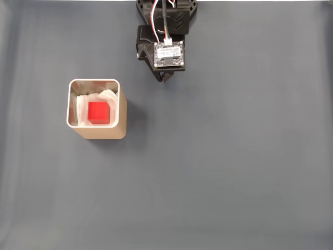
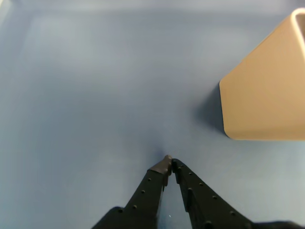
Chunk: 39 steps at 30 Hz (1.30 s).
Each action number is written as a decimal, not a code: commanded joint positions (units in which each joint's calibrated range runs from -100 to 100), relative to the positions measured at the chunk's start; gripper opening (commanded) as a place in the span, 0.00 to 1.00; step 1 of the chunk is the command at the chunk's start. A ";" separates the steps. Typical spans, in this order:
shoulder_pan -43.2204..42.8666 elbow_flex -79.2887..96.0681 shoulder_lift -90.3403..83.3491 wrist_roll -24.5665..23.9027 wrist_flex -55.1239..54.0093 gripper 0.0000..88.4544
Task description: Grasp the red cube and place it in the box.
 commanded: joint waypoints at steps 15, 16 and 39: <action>0.31 9.20 -9.01 -2.39 11.07 0.00; 0.38 9.20 -9.01 -2.44 11.81 0.00; 0.31 9.20 -9.01 -1.27 16.98 0.01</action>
